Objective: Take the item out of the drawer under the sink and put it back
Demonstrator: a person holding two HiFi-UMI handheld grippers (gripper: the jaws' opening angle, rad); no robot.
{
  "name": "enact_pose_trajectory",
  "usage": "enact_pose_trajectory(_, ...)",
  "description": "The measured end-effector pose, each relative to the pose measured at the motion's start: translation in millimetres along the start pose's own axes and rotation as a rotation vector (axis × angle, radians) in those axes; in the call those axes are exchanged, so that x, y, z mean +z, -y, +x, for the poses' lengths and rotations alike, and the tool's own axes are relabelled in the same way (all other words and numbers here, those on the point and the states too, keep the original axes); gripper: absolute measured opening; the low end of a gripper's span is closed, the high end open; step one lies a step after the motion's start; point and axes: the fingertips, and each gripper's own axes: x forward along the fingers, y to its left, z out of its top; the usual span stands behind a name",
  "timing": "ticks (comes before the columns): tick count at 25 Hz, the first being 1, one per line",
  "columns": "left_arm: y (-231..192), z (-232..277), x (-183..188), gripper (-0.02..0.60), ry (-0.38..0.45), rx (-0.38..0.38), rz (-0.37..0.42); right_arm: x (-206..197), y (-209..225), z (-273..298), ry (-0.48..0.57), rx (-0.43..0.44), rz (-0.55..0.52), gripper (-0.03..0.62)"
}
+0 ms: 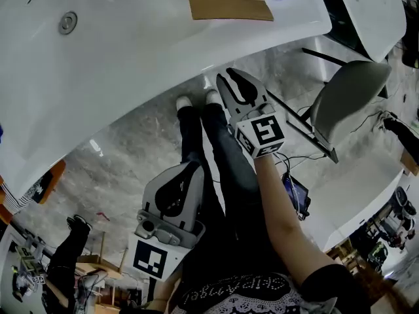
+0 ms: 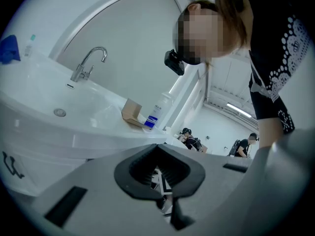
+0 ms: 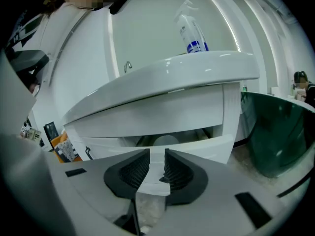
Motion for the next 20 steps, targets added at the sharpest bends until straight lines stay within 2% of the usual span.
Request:
enact_pose_trajectory(7,7.6,-24.4,-25.5,0.005,0.059,0.093,-0.028,-39.8,-12.0,12.0,-0.048,0.042,-0.051,0.103)
enact_pose_trajectory(13,17.0,-49.6,-31.5,0.005,0.091,0.122,-0.053,-61.5,-23.3,36.1,-0.087,0.058,-0.081,0.103)
enact_pose_trajectory(20,15.8,-56.5,-31.8,0.005,0.055,0.145,-0.050,-65.6,-20.0,59.6,-0.096,0.038,-0.074,0.104)
